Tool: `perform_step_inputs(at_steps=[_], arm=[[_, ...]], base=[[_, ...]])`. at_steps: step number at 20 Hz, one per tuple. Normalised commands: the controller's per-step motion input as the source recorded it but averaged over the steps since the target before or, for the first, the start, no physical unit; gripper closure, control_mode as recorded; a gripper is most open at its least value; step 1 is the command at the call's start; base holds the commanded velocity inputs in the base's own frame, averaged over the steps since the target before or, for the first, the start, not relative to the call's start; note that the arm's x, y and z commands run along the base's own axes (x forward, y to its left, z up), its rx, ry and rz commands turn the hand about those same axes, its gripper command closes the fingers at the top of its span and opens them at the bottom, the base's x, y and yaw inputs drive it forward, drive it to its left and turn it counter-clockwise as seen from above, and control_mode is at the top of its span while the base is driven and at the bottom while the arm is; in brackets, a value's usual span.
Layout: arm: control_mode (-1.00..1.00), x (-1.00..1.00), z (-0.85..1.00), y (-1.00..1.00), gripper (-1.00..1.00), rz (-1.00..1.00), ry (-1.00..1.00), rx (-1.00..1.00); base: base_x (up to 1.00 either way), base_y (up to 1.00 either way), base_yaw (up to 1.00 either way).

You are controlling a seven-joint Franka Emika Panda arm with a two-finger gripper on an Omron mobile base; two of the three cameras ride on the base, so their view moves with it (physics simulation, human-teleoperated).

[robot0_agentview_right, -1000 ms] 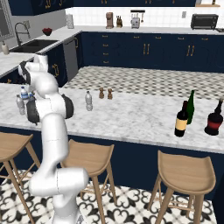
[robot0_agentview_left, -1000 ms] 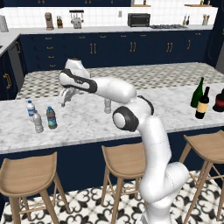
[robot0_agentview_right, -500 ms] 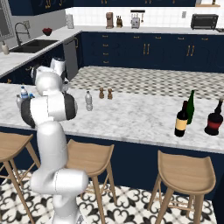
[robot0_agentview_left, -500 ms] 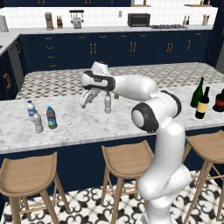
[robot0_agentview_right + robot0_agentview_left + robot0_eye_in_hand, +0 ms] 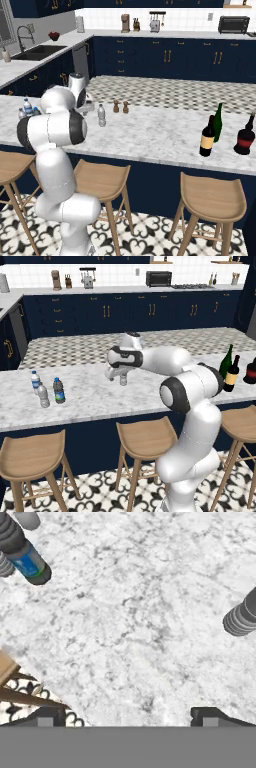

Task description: Move the plastic bottles in the middle to the plastics group, and the glass bottles in the middle to the glass group.

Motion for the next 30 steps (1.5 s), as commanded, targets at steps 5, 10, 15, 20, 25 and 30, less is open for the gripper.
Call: perform_step_inputs(at_steps=[5,10,15,20,25,30], arm=[[-1.00,0.57,0.00,-0.29,-1.00,-0.47,0.04,-0.20],[-1.00,0.89,0.06,0.05,-1.00,-0.26,0.18,-0.21],[-1.00,0.69,0.00,-0.34,-1.00,0.01,0.14,0.02],[-1.00,0.38,0.00,-0.62,-1.00,0.00,0.11,0.18],[-1.00,0.39,-0.06,-0.38,-1.00,0.00,0.04,0.07],[-1.00,0.00,-0.48,0.00,-1.00,0.00,-0.02,0.00]], base=[[0.00,0.00,0.00],[0.00,0.00,0.00],[0.00,0.00,0.00],[0.00,0.00,0.00],[0.00,0.00,0.00],[0.00,0.00,0.00]])
